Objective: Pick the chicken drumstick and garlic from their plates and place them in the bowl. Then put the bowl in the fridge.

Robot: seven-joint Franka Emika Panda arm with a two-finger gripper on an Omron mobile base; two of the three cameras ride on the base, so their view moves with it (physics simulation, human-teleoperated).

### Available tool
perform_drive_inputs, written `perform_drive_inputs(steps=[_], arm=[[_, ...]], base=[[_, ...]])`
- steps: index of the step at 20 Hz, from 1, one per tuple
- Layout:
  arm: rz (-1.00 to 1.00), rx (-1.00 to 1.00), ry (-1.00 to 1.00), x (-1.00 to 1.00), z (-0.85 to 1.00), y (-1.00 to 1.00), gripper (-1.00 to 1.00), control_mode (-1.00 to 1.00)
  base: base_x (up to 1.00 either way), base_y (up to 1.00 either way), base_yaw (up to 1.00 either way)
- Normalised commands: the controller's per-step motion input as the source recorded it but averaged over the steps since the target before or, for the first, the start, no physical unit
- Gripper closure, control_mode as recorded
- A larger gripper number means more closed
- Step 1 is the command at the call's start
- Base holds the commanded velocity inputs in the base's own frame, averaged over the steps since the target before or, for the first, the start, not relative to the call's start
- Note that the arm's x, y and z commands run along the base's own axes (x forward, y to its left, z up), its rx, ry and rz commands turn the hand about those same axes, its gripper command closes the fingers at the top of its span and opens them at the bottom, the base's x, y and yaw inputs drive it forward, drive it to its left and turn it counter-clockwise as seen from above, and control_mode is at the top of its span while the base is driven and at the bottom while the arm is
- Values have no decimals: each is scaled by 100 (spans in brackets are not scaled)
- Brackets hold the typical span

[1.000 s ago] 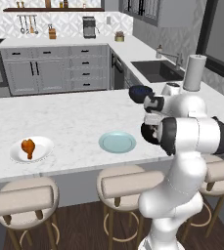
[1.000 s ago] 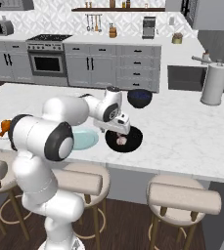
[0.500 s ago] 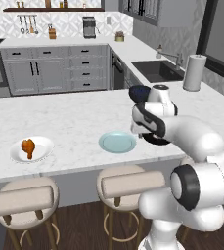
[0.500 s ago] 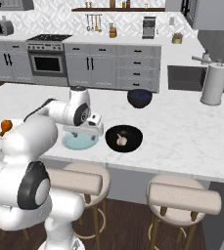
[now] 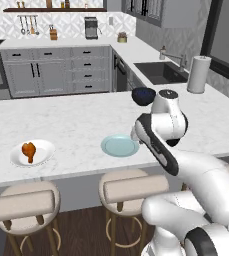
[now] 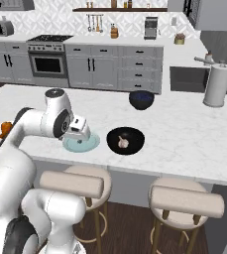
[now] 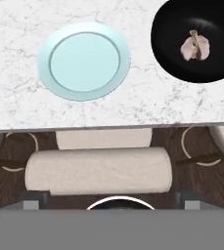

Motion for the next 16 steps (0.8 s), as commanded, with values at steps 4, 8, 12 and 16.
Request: perform_drive_inputs(steps=[4, 8, 12, 16], arm=[[-1, -3, -5, -57, 46, 8, -100, -100], [0, 0, 4, -73, 21, 1, -100, -100], [0, 0, -4, -63, 2, 16, -100, -100], [0, 0, -8, 4, 0, 98, -100, -100]], base=[[0, 0, 0], [0, 0, 0], [0, 0, 0], [0, 0, 0]])
